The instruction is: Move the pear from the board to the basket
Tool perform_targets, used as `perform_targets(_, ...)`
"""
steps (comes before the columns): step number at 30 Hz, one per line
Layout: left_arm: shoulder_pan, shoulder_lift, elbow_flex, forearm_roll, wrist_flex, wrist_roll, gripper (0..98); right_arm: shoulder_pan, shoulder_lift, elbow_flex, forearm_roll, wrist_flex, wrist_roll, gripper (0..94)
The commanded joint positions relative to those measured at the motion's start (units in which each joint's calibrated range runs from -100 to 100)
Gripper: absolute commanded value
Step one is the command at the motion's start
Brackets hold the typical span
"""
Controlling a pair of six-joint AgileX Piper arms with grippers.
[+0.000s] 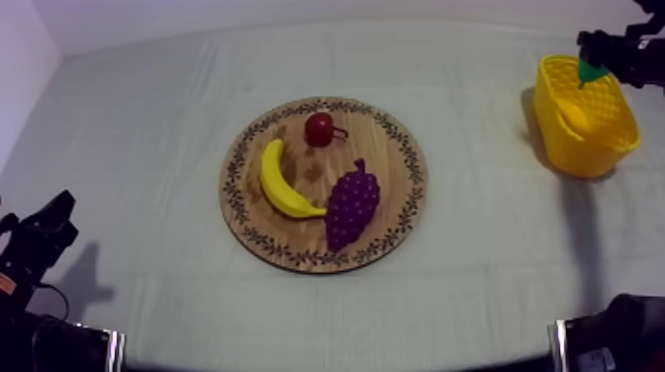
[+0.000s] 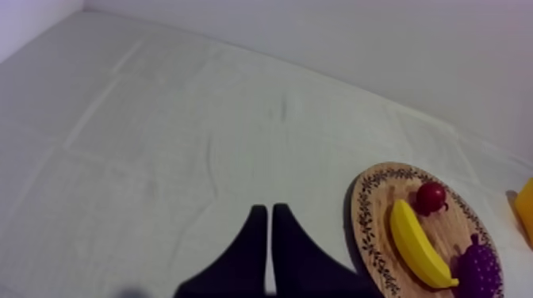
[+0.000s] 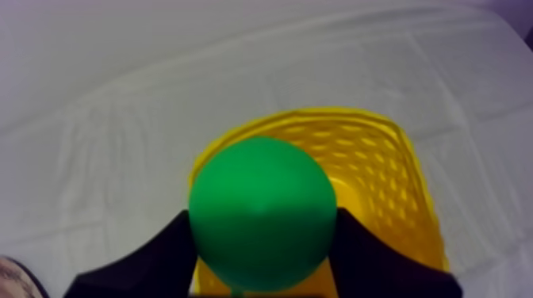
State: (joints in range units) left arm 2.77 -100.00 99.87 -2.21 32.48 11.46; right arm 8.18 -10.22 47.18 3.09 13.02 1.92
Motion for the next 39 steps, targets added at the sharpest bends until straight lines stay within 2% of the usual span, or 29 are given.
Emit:
perform_targets(1, 0.0, 0.0, 0.0, -0.02, 0.0, 0.0, 0.1, 0.2, 1.1, 1.3, -7.6, -1.4, 12.8, 40.8)
perform_targets(4, 0.0, 0.0, 0.0, -0.02, 0.0, 0.0, 0.1, 0.5, 3.6, 2.9, -12.5, -4.0, 17.7, 41.0)
perform_targets(7, 0.0, 0.0, 0.0, -0.02, 0.0, 0.0, 0.1, 0.5, 6.0, 4.0, -19.2, -6.3, 24.2, 41.2)
perform_targets(9, 0.0, 0.0, 0.0, -0.02, 0.0, 0.0, 0.1, 0.6, 7.3, 4.5, -22.0, -7.3, 26.7, 41.4)
perform_targets(11, 0.0, 0.0, 0.0, -0.02, 0.0, 0.0, 0.1, 0.7, 8.4, 4.9, -23.4, -8.5, 27.9, 41.5)
perform_targets(22, 0.0, 0.0, 0.0, -0.02, 0.0, 0.0, 0.1, 1.2, 11.8, 4.7, -28.2, -12.3, 30.0, 42.9)
perform_targets(26, 0.0, 0.0, 0.0, -0.02, 0.0, 0.0, 0.1, 1.2, 12.7, 4.3, -29.3, -13.2, 30.0, 48.0)
perform_targets(36, 0.0, 0.0, 0.0, -0.02, 0.0, 0.0, 0.1, 1.4, 13.8, 3.6, -29.9, -14.0, 28.9, 59.9)
perform_targets(39, 0.0, 0.0, 0.0, -0.02, 0.0, 0.0, 0.1, 1.5, 14.0, 3.3, -29.9, -14.1, 28.7, 60.4)
